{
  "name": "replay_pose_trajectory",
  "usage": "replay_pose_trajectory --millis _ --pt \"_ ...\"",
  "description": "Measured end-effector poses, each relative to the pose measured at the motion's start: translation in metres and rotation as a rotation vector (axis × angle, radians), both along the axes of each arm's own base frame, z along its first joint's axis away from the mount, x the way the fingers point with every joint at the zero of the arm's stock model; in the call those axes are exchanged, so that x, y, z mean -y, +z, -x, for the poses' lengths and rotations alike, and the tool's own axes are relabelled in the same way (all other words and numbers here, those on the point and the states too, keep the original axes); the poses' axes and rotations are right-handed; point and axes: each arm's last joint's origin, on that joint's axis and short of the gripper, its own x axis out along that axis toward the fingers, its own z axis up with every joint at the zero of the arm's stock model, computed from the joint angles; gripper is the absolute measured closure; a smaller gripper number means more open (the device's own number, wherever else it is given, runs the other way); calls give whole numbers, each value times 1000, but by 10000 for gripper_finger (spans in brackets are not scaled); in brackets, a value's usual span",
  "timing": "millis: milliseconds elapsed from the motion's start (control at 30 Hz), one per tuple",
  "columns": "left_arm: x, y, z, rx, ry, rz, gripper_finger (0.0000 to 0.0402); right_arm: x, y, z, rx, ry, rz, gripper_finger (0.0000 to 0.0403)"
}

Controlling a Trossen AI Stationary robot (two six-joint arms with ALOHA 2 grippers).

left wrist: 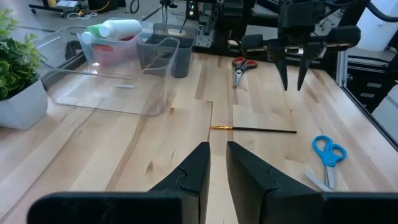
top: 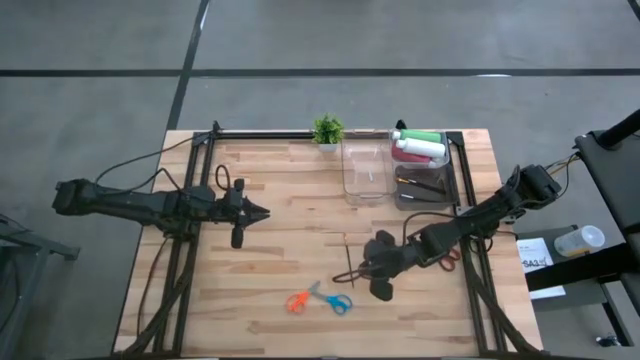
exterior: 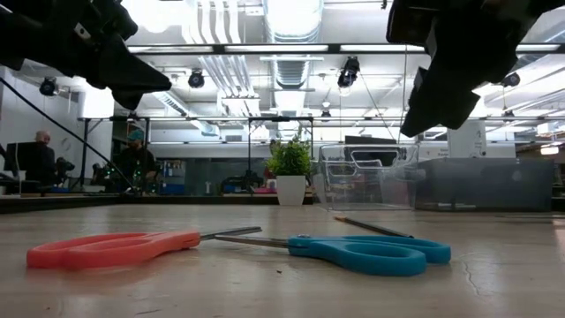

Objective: Pick & Place Paint Supplies
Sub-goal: Put the gold paintbrush into the black bin

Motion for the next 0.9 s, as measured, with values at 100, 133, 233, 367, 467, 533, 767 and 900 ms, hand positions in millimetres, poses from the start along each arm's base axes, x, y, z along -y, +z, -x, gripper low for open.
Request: replay_pose_trajectory --millis 100,133,233,367,467,533,767,900 --pt "0 0 0 0 0 0 340 0 0 0 -10 -66 -60 310" --pt "0 0 0 0 -1 0 340 0 0 0 -13 -82 -73 310" --pt "0 0 0 0 -1 -3 340 0 0 0 -13 -90 -81 310" --pt "0 0 0 0 -1 -3 340 0 0 0 -13 -91 -81 310" --pt "0 0 0 0 -1 -3 340 0 0 0 -13 -90 -80 310" --pt "0 0 0 0 -2 -3 340 0 0 0 -8 -90 -81 310" --pt "0 0 0 -1 -1 -3 340 10 3 -8 54 -13 13 310" --pt "0 -1 0 -6 -1 -3 340 21 5 -15 95 -49 34 310"
